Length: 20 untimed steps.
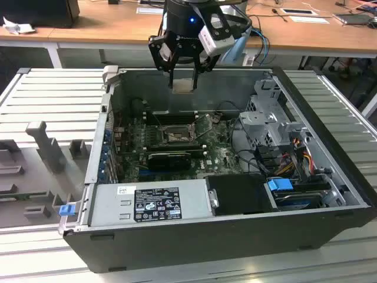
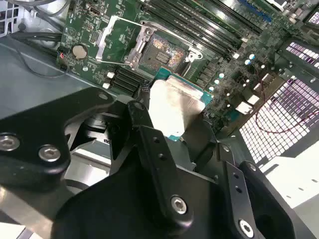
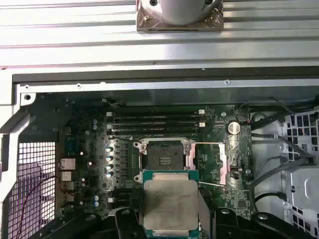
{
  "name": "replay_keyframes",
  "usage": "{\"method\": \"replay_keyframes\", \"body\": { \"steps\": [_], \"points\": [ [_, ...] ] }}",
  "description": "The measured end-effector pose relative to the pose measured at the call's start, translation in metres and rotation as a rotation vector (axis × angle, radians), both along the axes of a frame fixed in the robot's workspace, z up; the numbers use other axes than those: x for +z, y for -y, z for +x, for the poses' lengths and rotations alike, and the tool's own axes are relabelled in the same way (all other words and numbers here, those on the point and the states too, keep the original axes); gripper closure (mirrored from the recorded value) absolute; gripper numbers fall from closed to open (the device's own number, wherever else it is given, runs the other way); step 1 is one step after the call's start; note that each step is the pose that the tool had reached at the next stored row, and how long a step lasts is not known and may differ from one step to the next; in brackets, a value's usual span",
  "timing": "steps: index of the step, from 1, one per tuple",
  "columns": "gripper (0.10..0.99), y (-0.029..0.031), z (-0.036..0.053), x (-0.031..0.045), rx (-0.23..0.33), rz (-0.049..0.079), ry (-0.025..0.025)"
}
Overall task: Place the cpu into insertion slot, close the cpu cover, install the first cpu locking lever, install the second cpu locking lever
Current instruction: 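Place the cpu into insertion slot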
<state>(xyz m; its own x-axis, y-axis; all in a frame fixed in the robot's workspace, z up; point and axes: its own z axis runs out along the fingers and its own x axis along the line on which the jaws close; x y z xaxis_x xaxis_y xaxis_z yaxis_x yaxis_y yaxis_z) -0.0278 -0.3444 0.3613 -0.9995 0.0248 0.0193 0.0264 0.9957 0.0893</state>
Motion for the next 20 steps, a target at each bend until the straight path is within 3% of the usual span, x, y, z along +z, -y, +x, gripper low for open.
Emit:
{"method": "replay_keyframes", "body": {
  "steps": [20],
  "points": [
    [0.561,0.0000,0.0000,0.0000,-0.010,0.000,0.0000]
  ]
}}
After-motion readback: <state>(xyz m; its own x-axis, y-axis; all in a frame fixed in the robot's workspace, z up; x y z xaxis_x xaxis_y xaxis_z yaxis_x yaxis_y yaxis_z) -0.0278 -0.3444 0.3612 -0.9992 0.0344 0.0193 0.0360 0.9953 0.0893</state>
